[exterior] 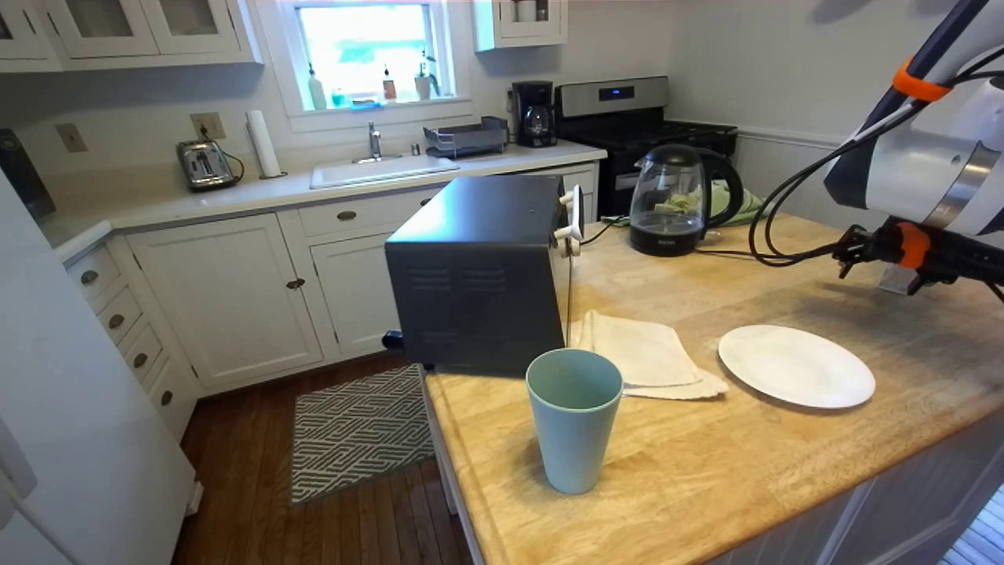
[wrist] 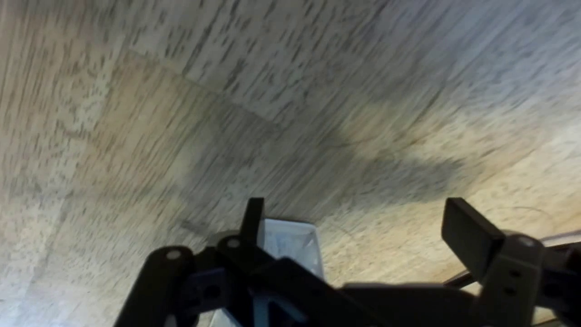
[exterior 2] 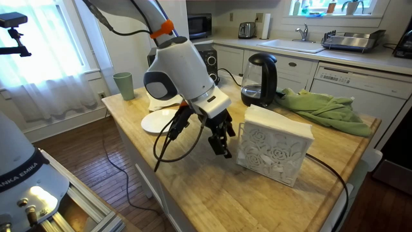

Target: Move the napkin holder to the bottom right of the stove

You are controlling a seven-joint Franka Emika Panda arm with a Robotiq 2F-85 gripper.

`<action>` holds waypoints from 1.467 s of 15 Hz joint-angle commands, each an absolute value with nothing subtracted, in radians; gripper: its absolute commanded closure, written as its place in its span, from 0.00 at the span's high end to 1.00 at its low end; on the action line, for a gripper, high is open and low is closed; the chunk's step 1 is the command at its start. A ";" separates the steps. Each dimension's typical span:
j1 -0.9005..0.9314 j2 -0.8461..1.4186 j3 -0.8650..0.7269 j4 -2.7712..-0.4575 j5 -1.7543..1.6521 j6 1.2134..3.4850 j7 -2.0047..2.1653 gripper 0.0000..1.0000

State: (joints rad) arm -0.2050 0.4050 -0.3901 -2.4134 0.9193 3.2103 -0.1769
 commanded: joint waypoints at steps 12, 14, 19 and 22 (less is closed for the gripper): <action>-0.236 -0.239 -0.535 -2.498 0.067 2.530 -0.245 1.00; -0.266 -0.347 -0.500 -2.493 0.046 2.473 -0.306 1.00; -0.228 -0.535 -0.554 -2.456 0.128 2.363 -0.568 1.00; -0.246 -0.517 -0.540 -2.452 0.107 2.381 -0.530 1.00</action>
